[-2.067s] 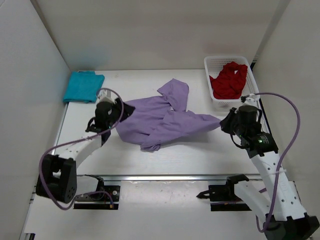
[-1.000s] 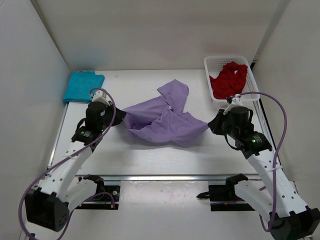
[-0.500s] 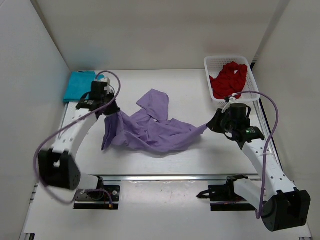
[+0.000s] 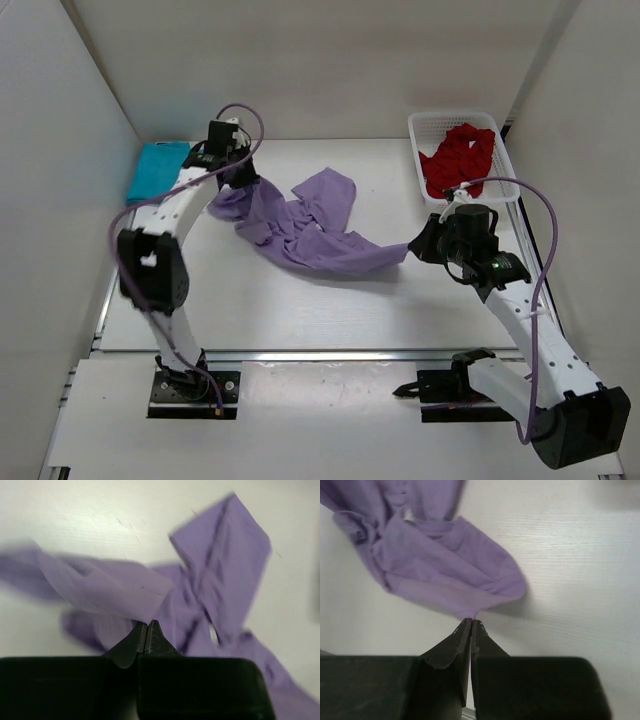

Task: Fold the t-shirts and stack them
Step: Flatten out the tshirt

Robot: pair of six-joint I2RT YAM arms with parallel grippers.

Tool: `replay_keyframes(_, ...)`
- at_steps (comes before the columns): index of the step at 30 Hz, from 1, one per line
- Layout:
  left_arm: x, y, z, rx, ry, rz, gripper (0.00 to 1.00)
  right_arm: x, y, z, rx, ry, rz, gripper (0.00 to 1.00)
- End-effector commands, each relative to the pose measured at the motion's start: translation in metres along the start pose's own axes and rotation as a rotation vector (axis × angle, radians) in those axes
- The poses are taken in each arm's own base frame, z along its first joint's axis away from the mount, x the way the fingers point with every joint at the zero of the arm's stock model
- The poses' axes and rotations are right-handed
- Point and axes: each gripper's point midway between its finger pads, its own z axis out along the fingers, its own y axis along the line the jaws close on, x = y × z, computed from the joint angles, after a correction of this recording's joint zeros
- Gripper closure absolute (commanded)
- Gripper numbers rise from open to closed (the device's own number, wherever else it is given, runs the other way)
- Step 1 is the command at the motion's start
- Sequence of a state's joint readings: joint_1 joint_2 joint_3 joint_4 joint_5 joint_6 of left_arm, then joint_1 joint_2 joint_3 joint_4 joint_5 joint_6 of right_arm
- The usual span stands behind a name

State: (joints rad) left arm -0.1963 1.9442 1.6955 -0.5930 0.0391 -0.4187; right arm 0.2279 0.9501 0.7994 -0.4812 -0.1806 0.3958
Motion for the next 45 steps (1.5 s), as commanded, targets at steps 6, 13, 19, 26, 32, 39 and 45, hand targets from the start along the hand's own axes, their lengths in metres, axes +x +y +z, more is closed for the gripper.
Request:
replay_keyframes(6, 0.033, 0.027, -0.22, 0.112, -0.365, -0.023, 1.0, -0.021, 0.046, -0.079, -0.11, -0.219, -0.085, 1.0)
replay_keyframes(13, 0.05, 0.038, -0.237, 0.065, -0.35, -0.01, 1.0, 0.003, 0.007, -0.052, -0.055, -0.115, -0.032, 1.0)
replay_keyframes(19, 0.153, 0.082, -0.16, -0.011, -0.168, -0.029, 1.0, 0.014, -0.016, -0.026, -0.022, -0.068, 0.014, 1.0)
replay_keyframes(26, 0.07, 0.065, -0.129, 0.057, -0.217, -0.148, 1.0, -0.016, 0.02, -0.021, -0.069, -0.099, -0.023, 1.0)
replay_keyframes(32, 0.032, 0.068, -0.081, -0.032, -0.2, -0.145, 1.0, -0.01, 0.002, -0.02, -0.05, -0.093, 0.029, 0.99)
replay_keyframes(39, -0.003, 0.064, -0.012, -0.031, -0.158, -0.188, 0.93, -0.019, -0.009, -0.012, -0.013, -0.099, 0.046, 1.0)
replay_keyframes(45, -0.025, 0.068, -0.015, -0.013, -0.17, -0.198, 0.37, -0.027, -0.002, -0.003, -0.017, -0.093, 0.038, 1.0)
